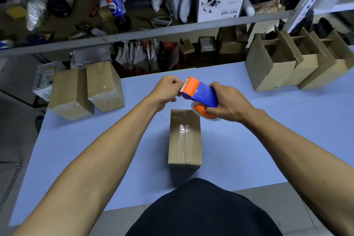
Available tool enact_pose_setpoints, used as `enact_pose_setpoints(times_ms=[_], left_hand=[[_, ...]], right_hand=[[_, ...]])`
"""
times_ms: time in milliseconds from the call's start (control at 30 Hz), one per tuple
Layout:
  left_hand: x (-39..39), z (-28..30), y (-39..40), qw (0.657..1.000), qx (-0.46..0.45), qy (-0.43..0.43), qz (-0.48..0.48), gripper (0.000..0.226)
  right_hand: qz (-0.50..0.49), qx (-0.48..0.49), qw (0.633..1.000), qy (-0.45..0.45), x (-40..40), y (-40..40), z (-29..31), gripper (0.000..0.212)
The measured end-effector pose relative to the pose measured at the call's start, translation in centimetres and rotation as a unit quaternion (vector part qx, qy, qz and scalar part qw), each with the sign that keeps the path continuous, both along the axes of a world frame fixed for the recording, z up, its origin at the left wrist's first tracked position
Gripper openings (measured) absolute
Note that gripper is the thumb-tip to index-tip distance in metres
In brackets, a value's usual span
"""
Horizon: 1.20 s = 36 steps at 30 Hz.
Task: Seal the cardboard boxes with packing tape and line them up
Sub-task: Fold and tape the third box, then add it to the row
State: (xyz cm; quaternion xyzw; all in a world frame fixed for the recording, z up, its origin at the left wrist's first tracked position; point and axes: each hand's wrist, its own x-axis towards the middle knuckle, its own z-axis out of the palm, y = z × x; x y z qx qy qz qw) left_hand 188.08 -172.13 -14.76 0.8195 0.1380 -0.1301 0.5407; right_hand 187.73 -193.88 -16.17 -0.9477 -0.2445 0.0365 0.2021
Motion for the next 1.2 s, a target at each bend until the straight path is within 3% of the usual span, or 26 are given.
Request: enact_pose_setpoints(times_ms=[67, 200, 300, 533, 700, 1200], left_hand=[[-0.2, 0.1, 0.1, 1.000, -0.008, 0.013, -0.020, 0.027], [-0.3, 0.1, 0.8, 1.000, -0.009, 0.001, 0.011, 0.024], [-0.7, -0.4, 1.2, 0.996, -0.070, 0.020, 0.055, 0.018], [-1.9, -3.6, 1.8, 0.992, -0.022, -0.031, 0.123, 0.027], [-3.9, -7.7, 3.5, 0.982, -0.013, 0.009, 0.188, 0.024], [-3.9, -11.0, 2.4, 0.983, 0.030, 0.045, 0.178, 0.020]], right_hand=[[0.021, -0.014, 1.000, 0.003, 0.5, 0.3, -0.1, 0.075], [0.027, 0.066, 0.994, 0.084, 0.5, 0.4, -0.8, 0.080], [0.032, 0.078, 0.994, 0.067, 0.2, 0.8, -1.2, 0.083], [0.037, 0.002, 0.999, -0.008, -0.2, 0.0, -1.5, 0.077], [0.045, -0.093, 0.995, -0.008, -0.6, -2.4, -3.2, 0.076], [0.050, -0.143, 0.988, 0.039, 1.4, -1.9, -4.9, 0.074]])
